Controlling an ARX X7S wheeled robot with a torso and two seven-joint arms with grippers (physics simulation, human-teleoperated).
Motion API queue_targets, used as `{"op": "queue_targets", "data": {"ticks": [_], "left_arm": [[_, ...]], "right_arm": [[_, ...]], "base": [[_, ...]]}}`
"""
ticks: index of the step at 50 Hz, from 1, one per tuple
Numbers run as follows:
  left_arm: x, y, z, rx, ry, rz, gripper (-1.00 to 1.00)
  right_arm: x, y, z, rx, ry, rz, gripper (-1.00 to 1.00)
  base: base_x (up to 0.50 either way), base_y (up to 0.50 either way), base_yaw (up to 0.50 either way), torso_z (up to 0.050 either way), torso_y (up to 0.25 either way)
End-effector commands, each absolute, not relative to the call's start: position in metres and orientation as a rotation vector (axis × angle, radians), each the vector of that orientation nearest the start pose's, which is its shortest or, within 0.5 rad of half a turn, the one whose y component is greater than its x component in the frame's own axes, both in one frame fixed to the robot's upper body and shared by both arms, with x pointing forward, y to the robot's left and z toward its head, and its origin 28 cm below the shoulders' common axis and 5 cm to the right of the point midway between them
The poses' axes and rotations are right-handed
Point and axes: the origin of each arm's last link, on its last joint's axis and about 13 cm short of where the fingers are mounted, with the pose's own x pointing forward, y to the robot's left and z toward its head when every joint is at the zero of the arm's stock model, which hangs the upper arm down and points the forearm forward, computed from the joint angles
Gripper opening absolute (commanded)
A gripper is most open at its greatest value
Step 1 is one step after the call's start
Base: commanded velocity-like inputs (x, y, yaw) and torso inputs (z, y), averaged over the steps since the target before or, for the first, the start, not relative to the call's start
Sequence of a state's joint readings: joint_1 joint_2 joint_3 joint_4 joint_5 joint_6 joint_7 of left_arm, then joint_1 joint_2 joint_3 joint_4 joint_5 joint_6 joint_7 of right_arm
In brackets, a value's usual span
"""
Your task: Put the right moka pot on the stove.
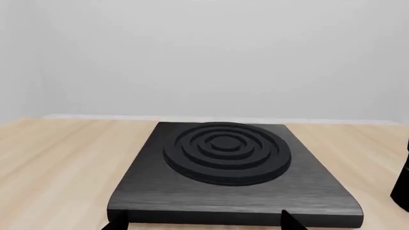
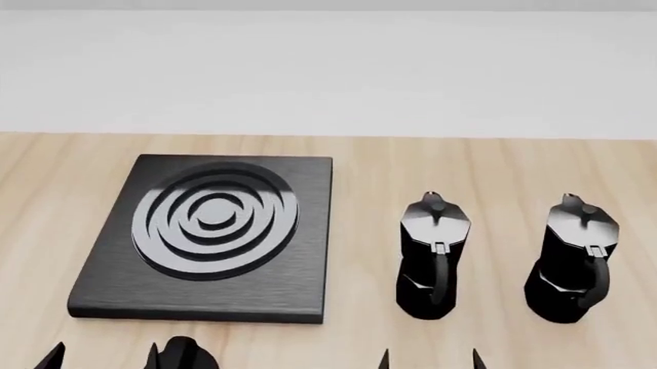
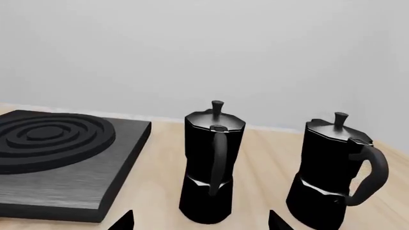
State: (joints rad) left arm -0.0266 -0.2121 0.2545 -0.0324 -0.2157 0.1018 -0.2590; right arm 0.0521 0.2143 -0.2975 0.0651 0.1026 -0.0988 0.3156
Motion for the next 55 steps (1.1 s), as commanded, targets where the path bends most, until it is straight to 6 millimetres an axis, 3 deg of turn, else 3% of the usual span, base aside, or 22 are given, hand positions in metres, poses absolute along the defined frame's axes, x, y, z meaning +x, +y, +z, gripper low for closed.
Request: {"op": "queue_targets", "data": {"ticks": [1,11,22,38,48,55], "left_arm": [[0.211,0.207,0.013,-0.013,-0.041,0.02,1.0],[0.211,0.207,0.012,-0.011,-0.042,0.022,1.0],[0.211,0.205,0.02,0.009,-0.001,-0.006,1.0],[0.201,0.209,0.092,0.048,-0.091,-0.008,1.0],[0.194,0.205,0.144,0.075,-0.189,-0.025,1.0],[0.187,0.204,0.166,0.072,-0.234,-0.022,1.0]], "right_arm": [[0.215,-0.093,0.009,-0.105,-0.055,-0.029,1.0],[0.214,-0.094,0.009,-0.107,-0.055,-0.03,1.0],[0.211,-0.095,0.028,-0.113,-0.078,-0.014,1.0],[0.208,-0.102,0.072,-0.133,-0.149,-0.004,1.0],[0.205,-0.101,0.118,-0.147,-0.24,-0.003,1.0],[0.202,-0.1,0.136,-0.147,-0.268,0.005,1.0]], "base": [[0.14,0.0,0.0,0.0,0.0],[0.14,0.0,0.0,0.0,0.0],[0.04,0.0,0.0,0.0,0.0],[0.0,0.0,0.0,0.0,0.001],[0.0,0.0,0.0,0.0,0.0],[0.0,0.0,0.0,0.0,0.0]]}}
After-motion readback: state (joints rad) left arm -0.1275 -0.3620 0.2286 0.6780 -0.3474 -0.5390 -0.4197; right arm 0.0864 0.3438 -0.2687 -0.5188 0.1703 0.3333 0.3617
